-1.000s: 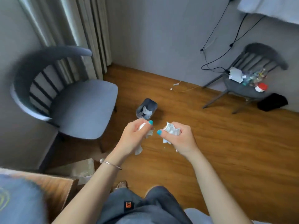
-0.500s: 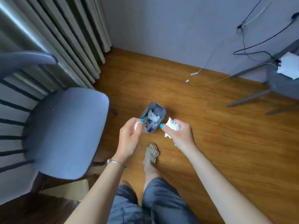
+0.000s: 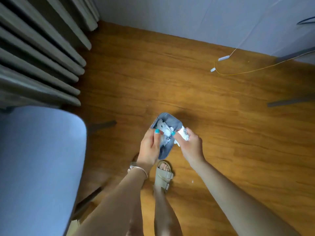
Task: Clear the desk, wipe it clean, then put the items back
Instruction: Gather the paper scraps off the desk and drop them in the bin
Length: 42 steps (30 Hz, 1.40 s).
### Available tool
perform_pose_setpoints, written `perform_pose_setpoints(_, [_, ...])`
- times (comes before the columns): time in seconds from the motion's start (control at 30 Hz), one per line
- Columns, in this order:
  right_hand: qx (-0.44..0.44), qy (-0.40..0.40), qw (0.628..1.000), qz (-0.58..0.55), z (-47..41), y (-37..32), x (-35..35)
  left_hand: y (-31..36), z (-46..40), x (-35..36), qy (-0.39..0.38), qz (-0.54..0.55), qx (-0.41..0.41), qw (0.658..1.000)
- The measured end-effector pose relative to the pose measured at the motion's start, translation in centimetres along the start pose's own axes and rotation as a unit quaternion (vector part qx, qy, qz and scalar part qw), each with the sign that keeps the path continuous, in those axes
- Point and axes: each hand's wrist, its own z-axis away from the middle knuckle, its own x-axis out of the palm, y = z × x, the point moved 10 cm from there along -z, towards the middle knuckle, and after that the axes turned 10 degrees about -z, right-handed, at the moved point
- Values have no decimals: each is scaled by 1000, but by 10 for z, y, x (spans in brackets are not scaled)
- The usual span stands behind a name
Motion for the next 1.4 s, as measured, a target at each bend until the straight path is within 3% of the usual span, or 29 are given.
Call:
perform_pose_setpoints(0.23, [-6,7,1000,29,-79,71,38,-69,-88,46,16,-4,-23,1000])
perform_pose_setpoints(0.53, [58,-13,998,-14,-104,140,67,-119,-106,77,-16,20,-31,999])
perform_pose_setpoints(0.8, [142,-67,988,-4,-95,160,78,-138,-101,87,-115,86,-125,982])
perform_pose_setpoints(0.97, [163,-81,983,15,-83,158,68,-126,-92,83,-152,90,-121,977])
perform_pose_setpoints(1.23, [143,-85,980,114,-24,132,33,-121,-42,61,-196,7,-110,974])
perform_pose_setpoints(1.4, [74,-170,959,213,25,147,53,-140,-6,46,-185,-112,-49,975])
